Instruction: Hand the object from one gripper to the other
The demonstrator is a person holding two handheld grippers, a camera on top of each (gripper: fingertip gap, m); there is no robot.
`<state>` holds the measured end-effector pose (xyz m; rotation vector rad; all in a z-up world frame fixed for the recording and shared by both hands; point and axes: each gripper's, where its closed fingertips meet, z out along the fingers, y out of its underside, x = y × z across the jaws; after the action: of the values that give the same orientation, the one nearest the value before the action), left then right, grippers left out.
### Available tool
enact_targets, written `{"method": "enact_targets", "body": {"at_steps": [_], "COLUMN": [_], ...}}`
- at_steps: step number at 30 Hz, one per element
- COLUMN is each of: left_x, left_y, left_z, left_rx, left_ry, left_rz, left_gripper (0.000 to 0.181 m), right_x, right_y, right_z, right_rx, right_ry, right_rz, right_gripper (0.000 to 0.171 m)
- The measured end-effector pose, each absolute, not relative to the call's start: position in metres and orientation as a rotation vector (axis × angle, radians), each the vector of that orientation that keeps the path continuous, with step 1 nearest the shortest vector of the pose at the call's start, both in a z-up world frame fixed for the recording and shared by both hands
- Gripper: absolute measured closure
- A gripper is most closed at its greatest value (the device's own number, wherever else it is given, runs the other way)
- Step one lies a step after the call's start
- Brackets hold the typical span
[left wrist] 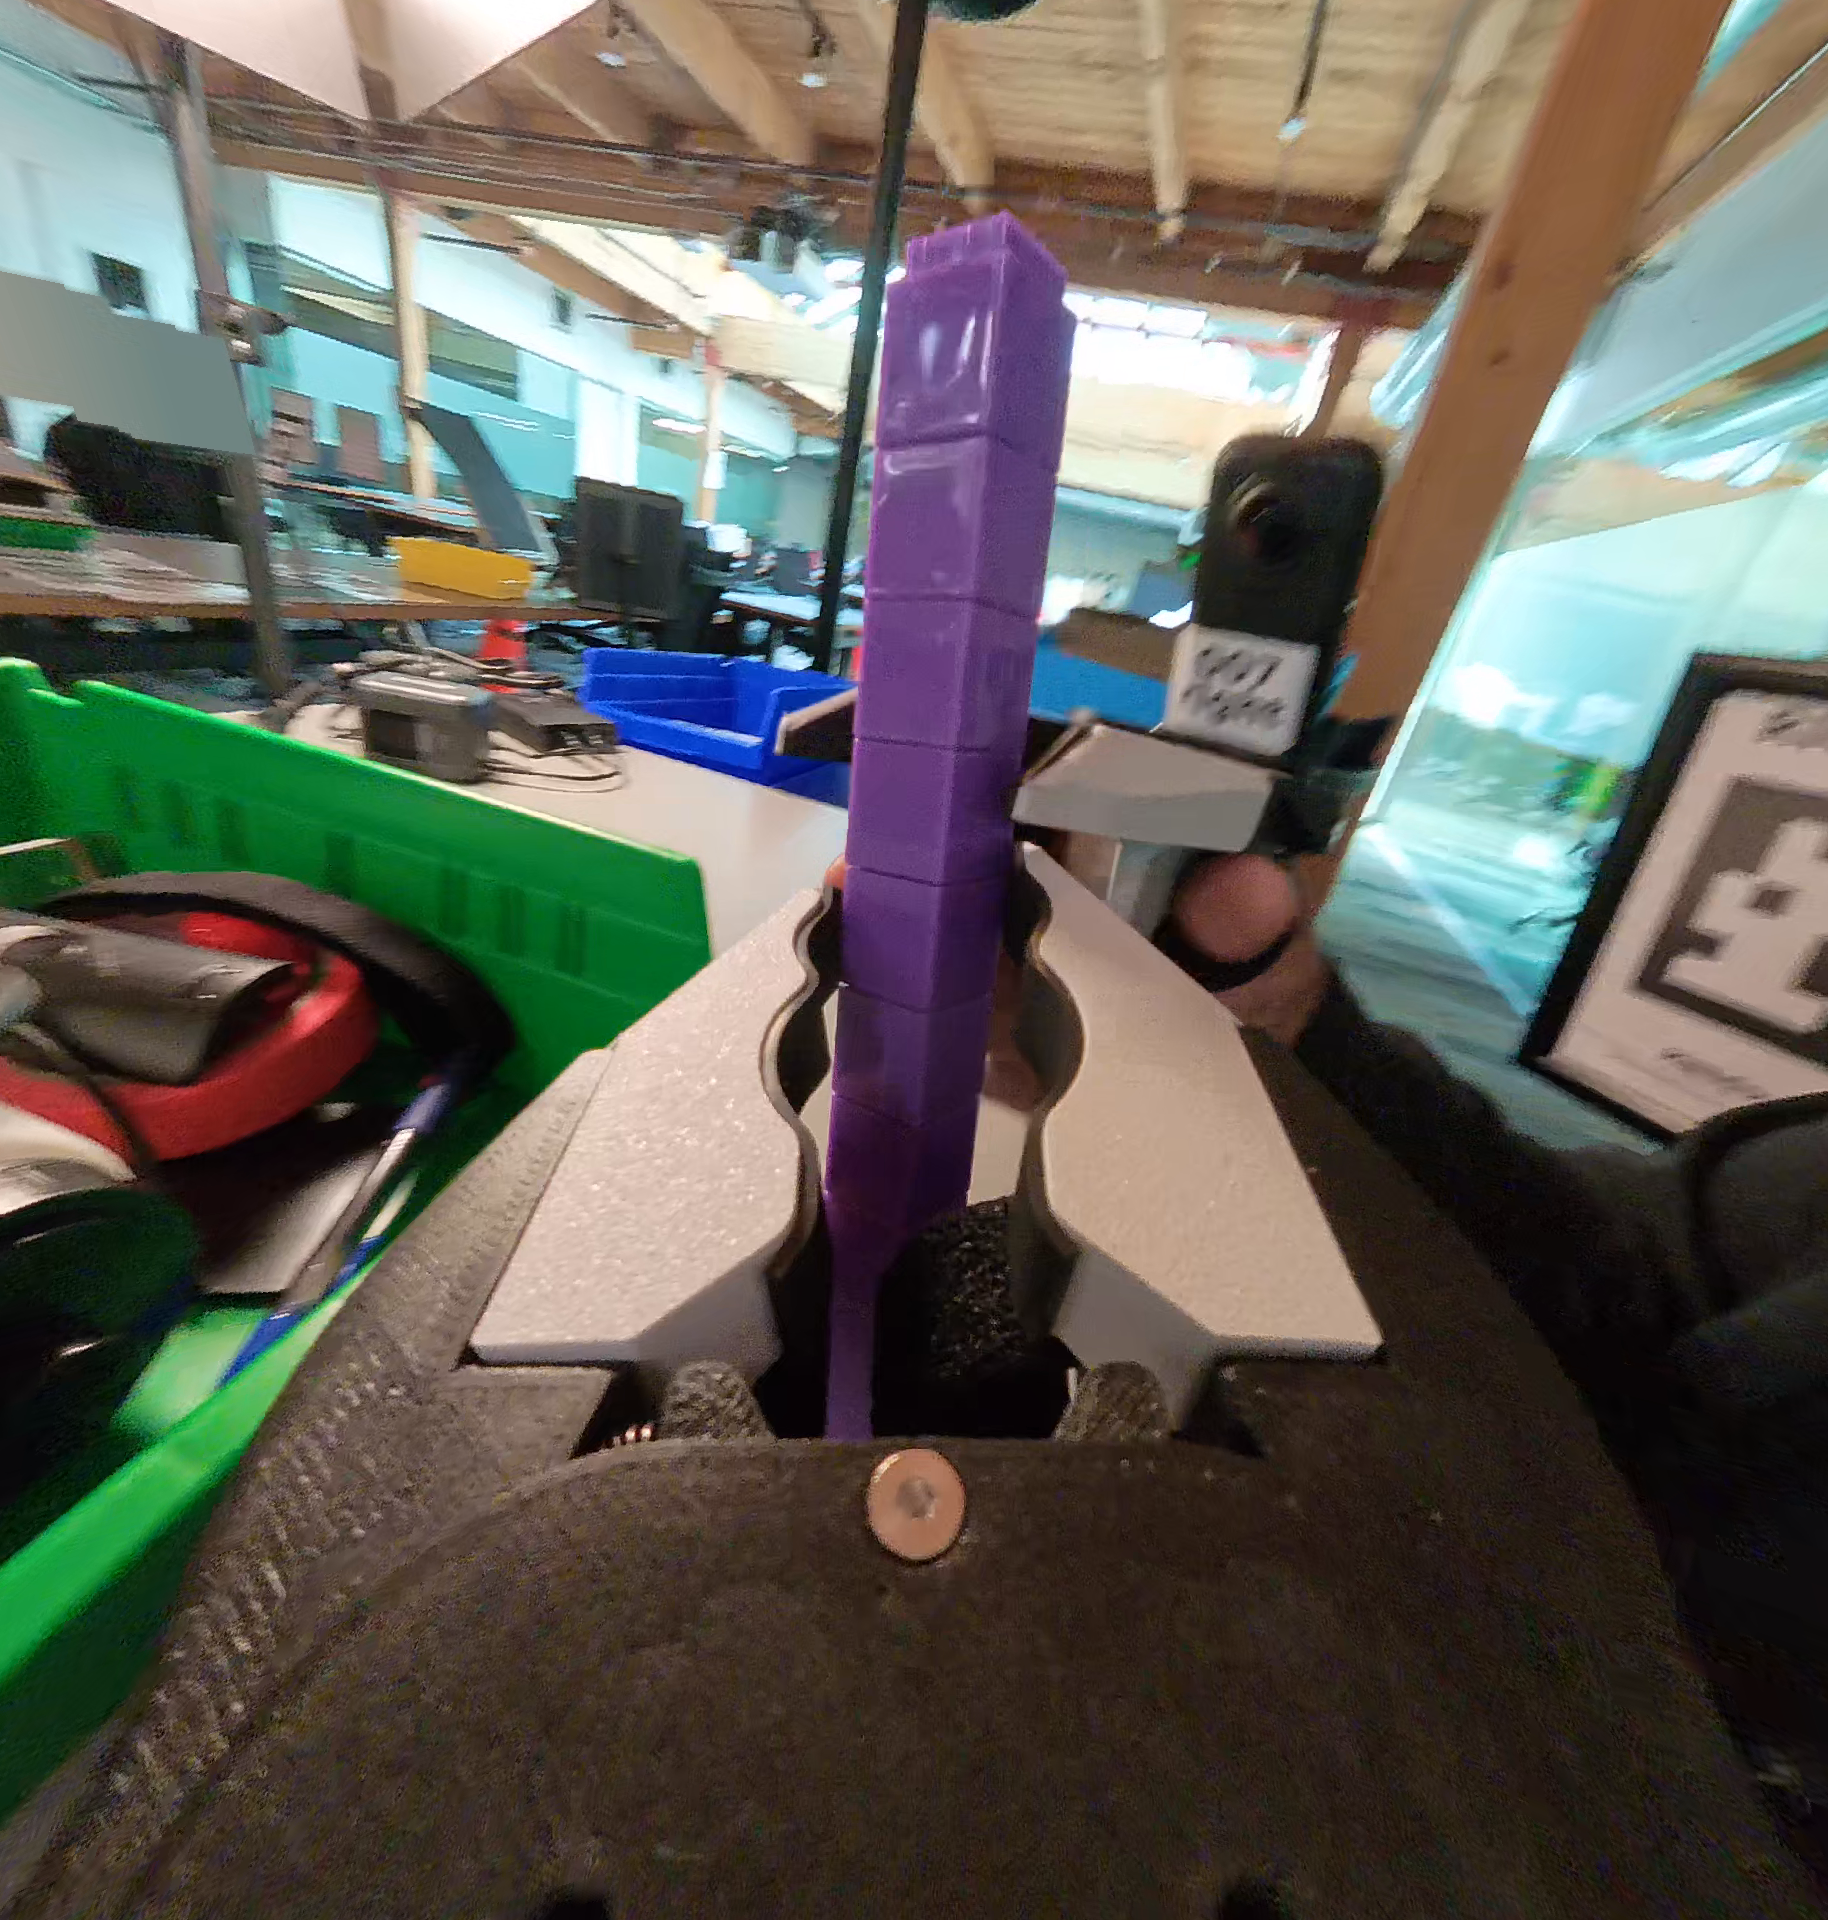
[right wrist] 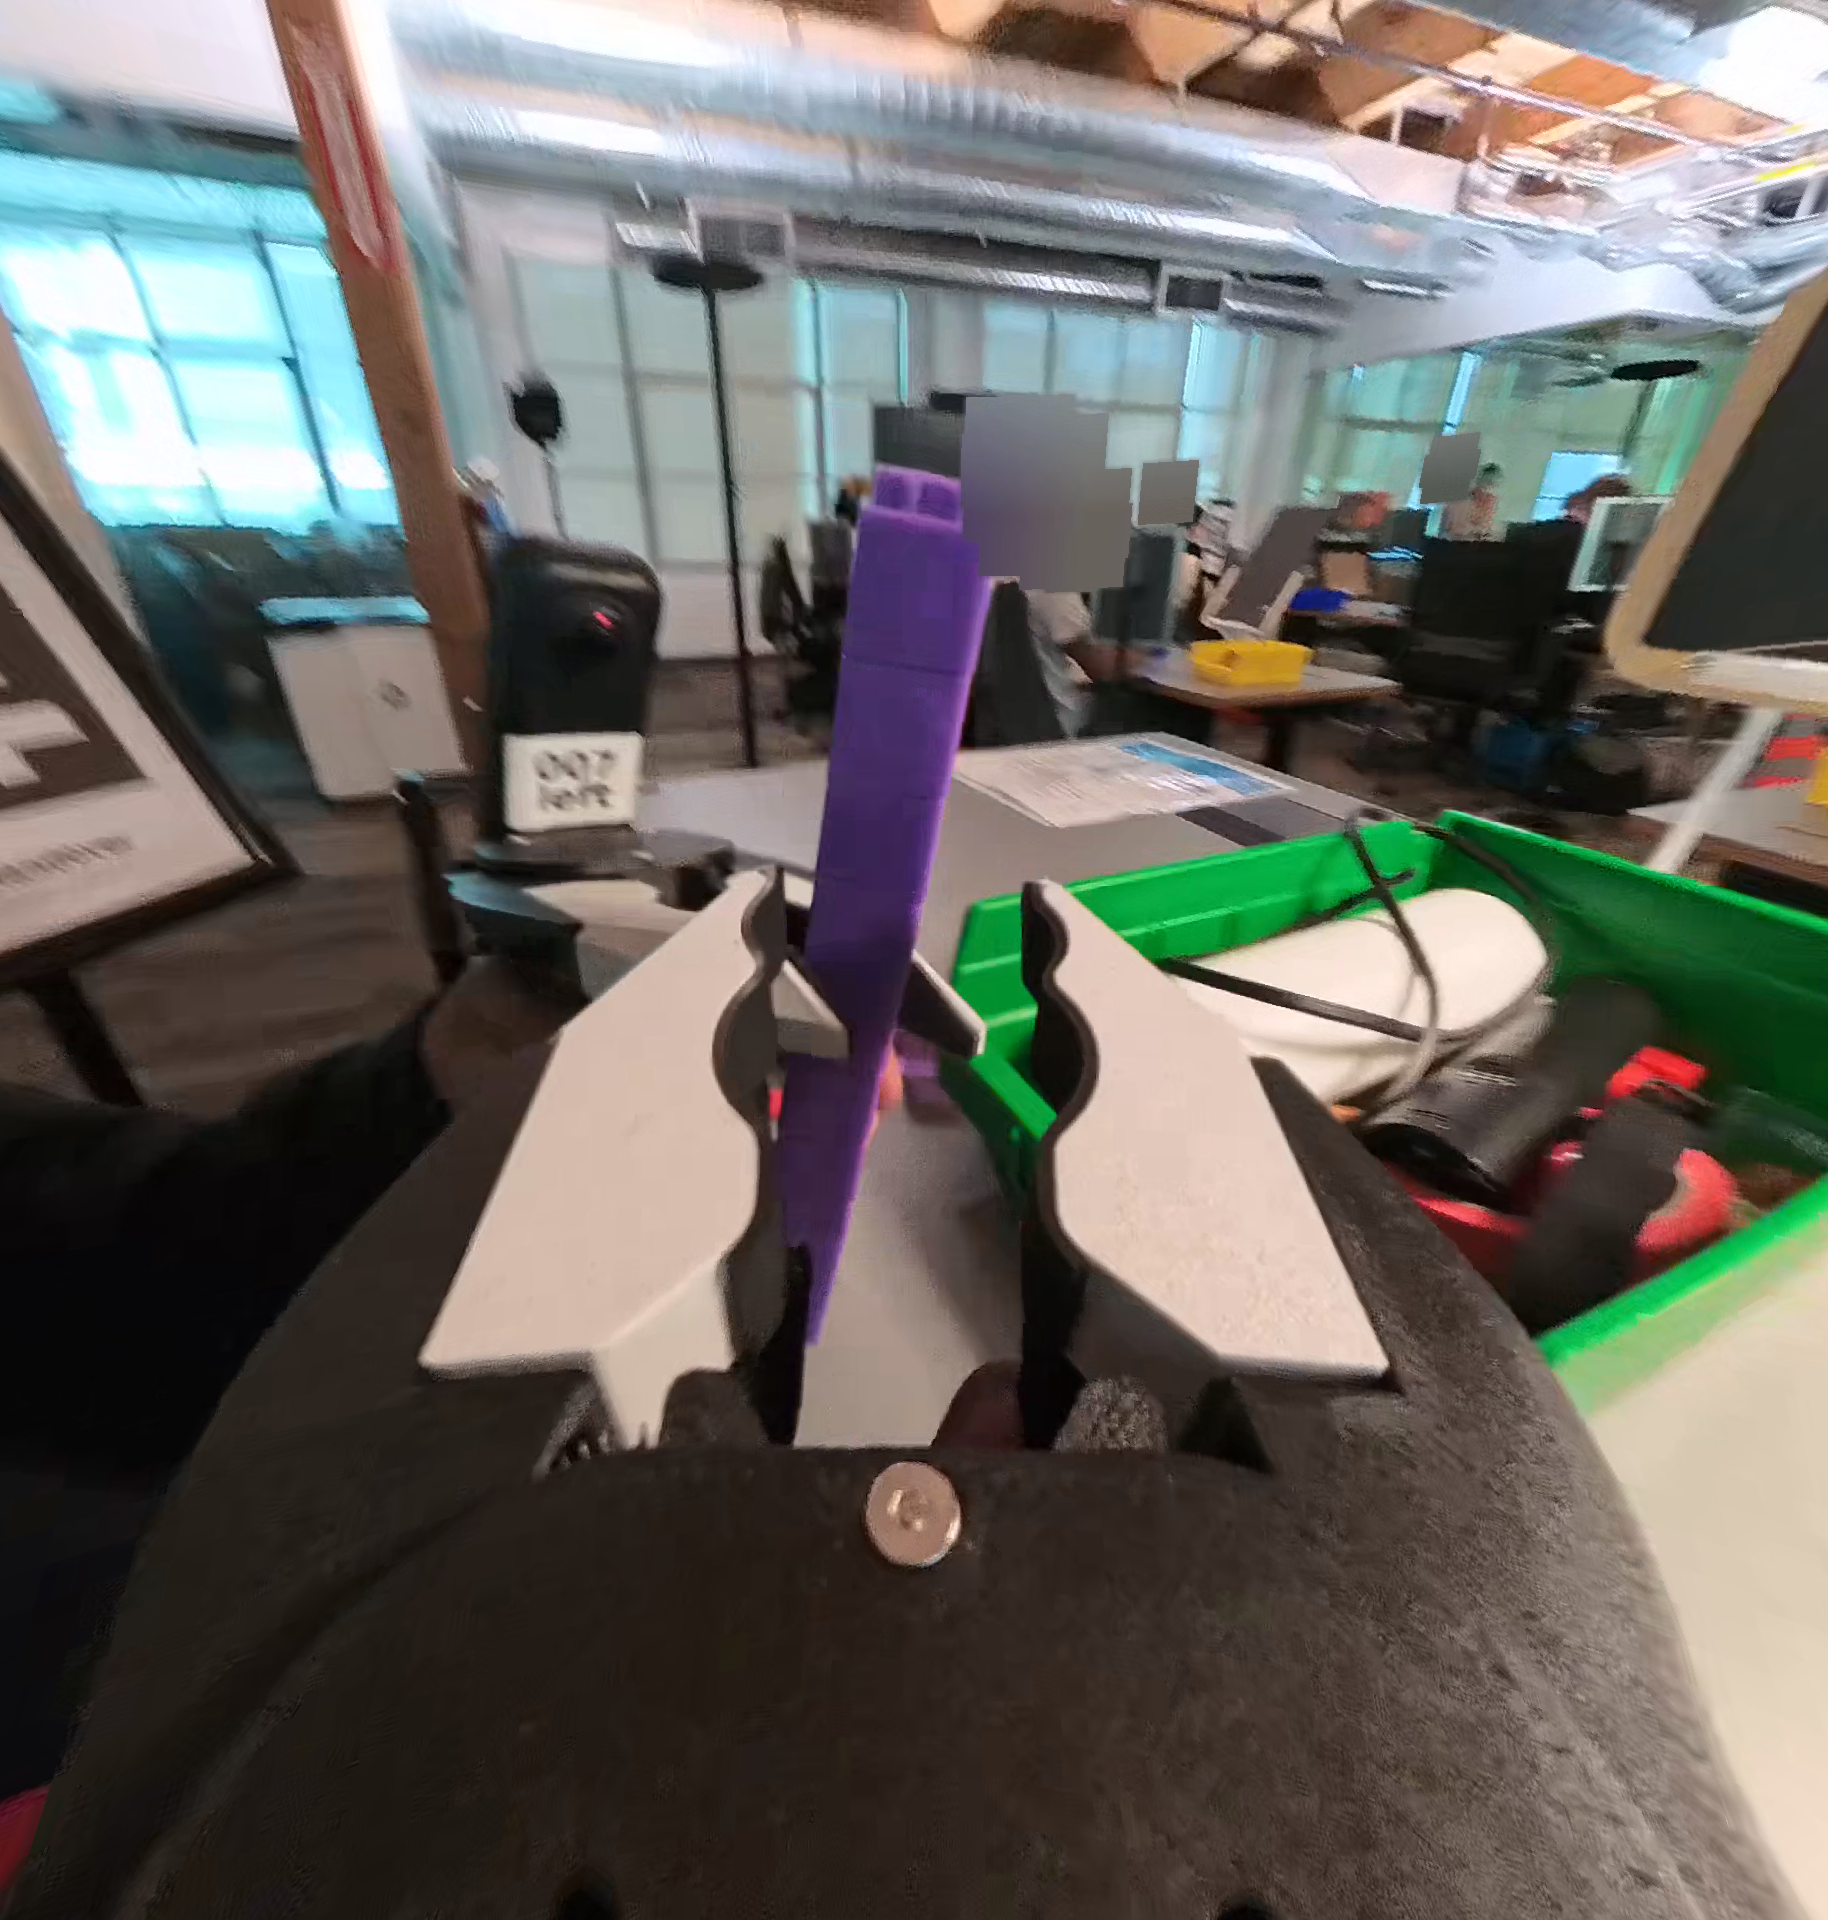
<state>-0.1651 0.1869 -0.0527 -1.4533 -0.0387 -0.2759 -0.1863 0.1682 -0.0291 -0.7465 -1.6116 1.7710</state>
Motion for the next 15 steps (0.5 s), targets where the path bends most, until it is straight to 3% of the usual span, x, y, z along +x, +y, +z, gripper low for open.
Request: {"method": "enact_targets", "body": {"at_steps": [2,4,6,15], "left_x": [-0.166,-0.165,-0.165,-0.156], "left_y": [0.191,0.196,0.199,0.184], "left_z": [-0.06,-0.07,-0.074,-0.056], "left_rx": [-1.516,-1.578,-1.604,-1.487], "left_ry": [0.003,0.054,0.071,0.028], "left_rz": [-0.141,-0.006,0.06,-0.312], "left_gripper": [0.149,0.15,0.151,0.145], "right_x": [-0.187,-0.187,-0.187,-0.178], "right_y": [0.168,0.167,0.166,0.163], "right_z": [-0.033,-0.035,-0.036,-0.028], "right_rx": [-0.75,-0.745,-0.726,-0.696], "right_ry": [-1.654,-1.661,-1.661,-1.636], "right_rz": [1.656,1.61,1.628,1.864], "right_gripper": [0.124,0.144,0.145,0.147]}}
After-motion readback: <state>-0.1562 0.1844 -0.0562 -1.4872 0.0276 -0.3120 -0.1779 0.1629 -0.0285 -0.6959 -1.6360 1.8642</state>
